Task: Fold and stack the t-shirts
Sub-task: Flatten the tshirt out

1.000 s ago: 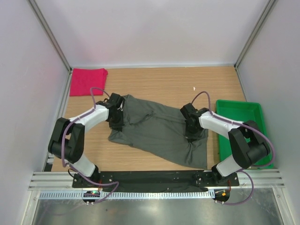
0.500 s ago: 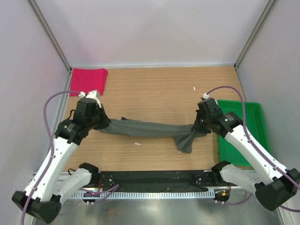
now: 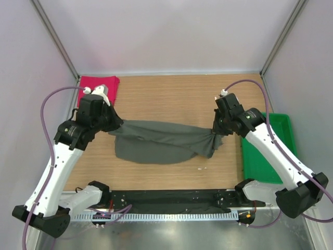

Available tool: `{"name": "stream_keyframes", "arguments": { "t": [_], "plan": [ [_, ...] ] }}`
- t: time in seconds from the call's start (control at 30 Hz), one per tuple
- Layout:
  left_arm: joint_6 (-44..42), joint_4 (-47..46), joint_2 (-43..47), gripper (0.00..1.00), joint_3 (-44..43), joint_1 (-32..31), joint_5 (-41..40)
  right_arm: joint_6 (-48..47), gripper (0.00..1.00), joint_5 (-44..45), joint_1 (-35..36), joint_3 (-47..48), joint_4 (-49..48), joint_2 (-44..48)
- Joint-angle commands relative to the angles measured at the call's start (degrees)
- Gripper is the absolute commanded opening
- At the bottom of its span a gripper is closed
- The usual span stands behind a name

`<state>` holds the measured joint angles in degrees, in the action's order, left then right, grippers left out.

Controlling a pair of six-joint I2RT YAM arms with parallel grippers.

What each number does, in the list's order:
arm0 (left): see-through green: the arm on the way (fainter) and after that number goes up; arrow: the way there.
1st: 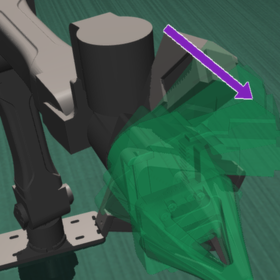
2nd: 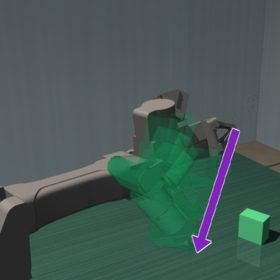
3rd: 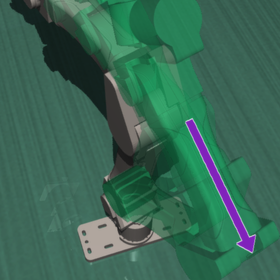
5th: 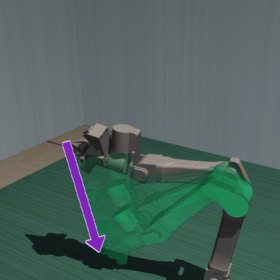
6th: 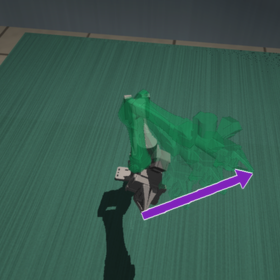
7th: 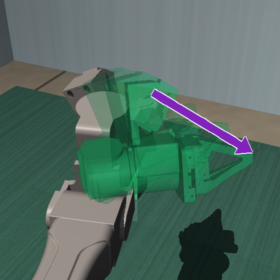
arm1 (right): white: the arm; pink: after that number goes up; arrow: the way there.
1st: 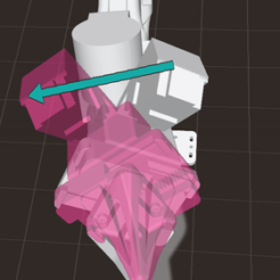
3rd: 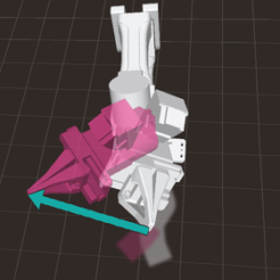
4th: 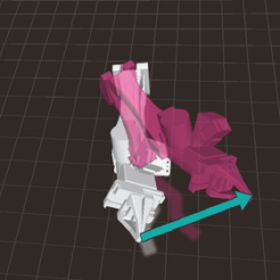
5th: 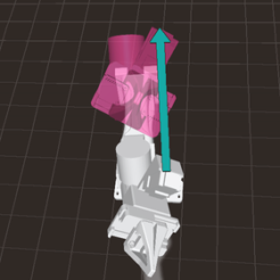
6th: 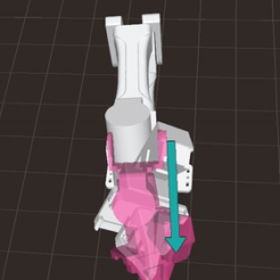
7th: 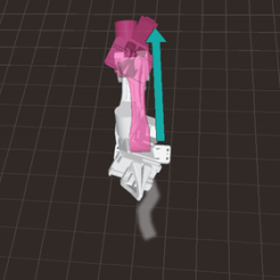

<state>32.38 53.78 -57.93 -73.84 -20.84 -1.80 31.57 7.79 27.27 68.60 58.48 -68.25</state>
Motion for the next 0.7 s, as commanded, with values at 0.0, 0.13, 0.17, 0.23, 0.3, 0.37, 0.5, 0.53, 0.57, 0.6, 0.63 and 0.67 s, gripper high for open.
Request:
{"name": "stream_keyframes", "arguments": {
  "t": [0.0,0.13,0.17,0.23,0.3,0.37,0.5,0.53,0.57,0.6,0.63,0.67],
  "plan": [
    [-1.88,3.79,5.53,0.00,-1.66,0.45,-4.86,-2.74,0.01,3.11,-0.11,5.05,3.13,4.86],
    [-1.27,1.96,9.33,0.00,-1.74,0.45,-6.90,-3.79,0.01,6.35,-0.11,8.30,2.61,6.55],
    [-1.09,1.07,7.24,0.00,-2.44,0.45,-6.81,-5.28,0.01,7.23,-0.28,9.52,1.82,5.68],
    [-1.35,-2.34,3.55,0.00,-6.81,0.54,-6.37,-8.61,0.01,8.64,-1.68,15.75,-0.64,0.00],
    [-2.67,-3.59,-5.29,0.00,-13.40,1.06,-6.72,-10.56,0.01,9.70,-3.52,25.46,-1.87,-5.55],
    [-4.69,-4.38,-12.17,0.00,-26.00,2.11,-6.29,-12.14,0.01,9.44,-5.89,32.96,-1.88,-13.99],
    [-5.40,-4.12,-27.21,0.00,-48.02,5.63,-2.69,-11.10,0.01,6.72,-10.21,54.39,-0.12,-25.77],
    [-5.31,-5.25,-30.54,0.00,-50.76,5.98,-1.37,-10.40,0.01,5.49,-10.91,56.36,-0.29,-26.93],
    [-4.44,-6.22,-31.88,0.00,-52.96,6.25,0.12,-9.87,0.01,3.39,-11.09,58.04,-0.38,-28.59],
    [-3.82,-7.10,-32.50,0.00,-55.24,6.69,3.53,-9.17,0.01,2.50,-11.09,59.79,-0.73,-28.96],
    [-3.29,-8.68,-32.51,0.00,-55.27,6.86,4.52,-9.16,0.01,1.88,-11.09,59.90,-0.82,-28.70],
    [-3.03,-9.21,-31.99,0.00,-54.66,6.78,5.40,-9.16,0.01,1.70,-11.09,59.38,-0.91,-28.09]
  ]
}}
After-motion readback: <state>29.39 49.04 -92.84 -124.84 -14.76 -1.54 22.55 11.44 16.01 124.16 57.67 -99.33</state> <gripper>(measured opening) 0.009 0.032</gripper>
